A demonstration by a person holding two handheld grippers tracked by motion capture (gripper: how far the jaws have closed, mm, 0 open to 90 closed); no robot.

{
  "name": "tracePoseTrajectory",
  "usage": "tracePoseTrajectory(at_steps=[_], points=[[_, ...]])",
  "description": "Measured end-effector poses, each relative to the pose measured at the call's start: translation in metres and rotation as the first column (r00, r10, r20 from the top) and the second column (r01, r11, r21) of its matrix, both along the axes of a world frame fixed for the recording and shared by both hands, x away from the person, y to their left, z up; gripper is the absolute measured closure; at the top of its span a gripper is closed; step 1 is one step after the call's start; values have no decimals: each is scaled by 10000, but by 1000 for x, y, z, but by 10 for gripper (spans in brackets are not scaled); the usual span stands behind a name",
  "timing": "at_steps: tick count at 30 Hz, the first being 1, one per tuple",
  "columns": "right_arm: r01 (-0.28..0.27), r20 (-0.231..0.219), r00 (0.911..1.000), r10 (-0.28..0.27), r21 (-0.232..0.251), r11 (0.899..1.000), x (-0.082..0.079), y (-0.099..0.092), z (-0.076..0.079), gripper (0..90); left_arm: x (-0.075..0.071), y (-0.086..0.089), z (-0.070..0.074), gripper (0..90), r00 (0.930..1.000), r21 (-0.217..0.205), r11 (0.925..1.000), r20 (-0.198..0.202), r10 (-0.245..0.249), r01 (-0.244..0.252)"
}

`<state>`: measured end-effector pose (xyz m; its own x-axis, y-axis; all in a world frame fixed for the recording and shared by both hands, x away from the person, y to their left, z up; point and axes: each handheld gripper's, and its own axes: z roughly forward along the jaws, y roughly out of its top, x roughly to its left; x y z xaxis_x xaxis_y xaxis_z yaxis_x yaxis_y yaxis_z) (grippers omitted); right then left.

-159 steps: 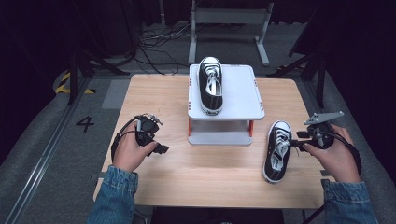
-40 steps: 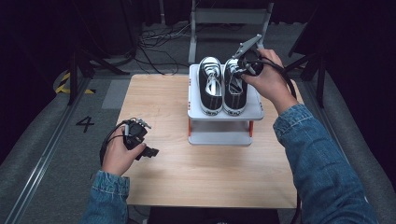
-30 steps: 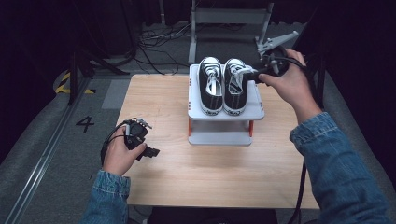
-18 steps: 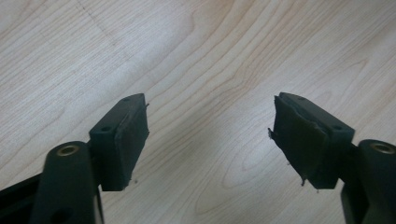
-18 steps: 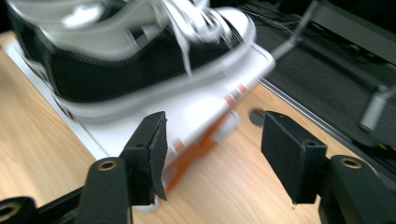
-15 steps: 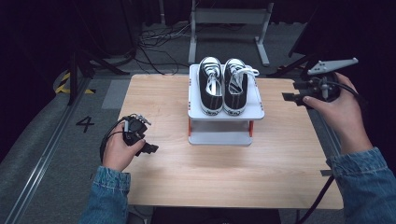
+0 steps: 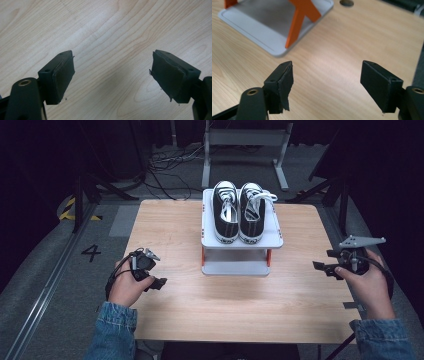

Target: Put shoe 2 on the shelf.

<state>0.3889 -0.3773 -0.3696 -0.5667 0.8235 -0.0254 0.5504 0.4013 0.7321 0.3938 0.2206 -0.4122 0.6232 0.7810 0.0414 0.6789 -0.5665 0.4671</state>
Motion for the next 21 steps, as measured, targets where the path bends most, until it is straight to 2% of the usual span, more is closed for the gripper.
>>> tracePoseTrajectory(at_steps=[4,5,6,9,11,12,13,15,18,21], points=[[129,-369,9993,-101,771,9969,-9,-4,-34,239,-1,2,-6,191,9987,-353,9987,-359,350,-363],[151,-473,9988,-113,823,9965,-10,-4,-41,227,0,1,-9,191,9988,-304,9989,-361,344,-355],[55,-551,9985,-21,616,9981,-11,-2,-47,224,0,1,-10,193,9988,-262,9991,-364,319,-329],[-260,-273,9993,265,180,9995,-13,-1,-60,224,1,-3,-14,196,9991,-192,9996,-365,202,-209],[-197,-169,9997,196,-94,9998,-13,-1,-70,224,1,-4,-16,192,9991,-248,9995,-368,208,-217],[-57,-90,9999,54,-332,9994,-12,0,-77,224,2,-4,-17,190,9992,-265,9991,-237,317,-323],[48,-88,9999,-51,-379,9993,-12,1,-82,224,2,-4,-17,190,9992,-265,9991,-237,317,-323],[96,-61,9999,-99,-438,9990,-12,2,-85,224,4,-5,-22,191,9972,-466,9962,102,737,-732],[288,155,9995,-282,-436,9986,-10,4,-92,207,4,-3,-26,195,9953,-489,9948,329,914,-897],[136,222,9997,-120,-740,9972,-6,7,-100,197,3,-1,-27,199,9955,-627,9943,331,889,-867]])
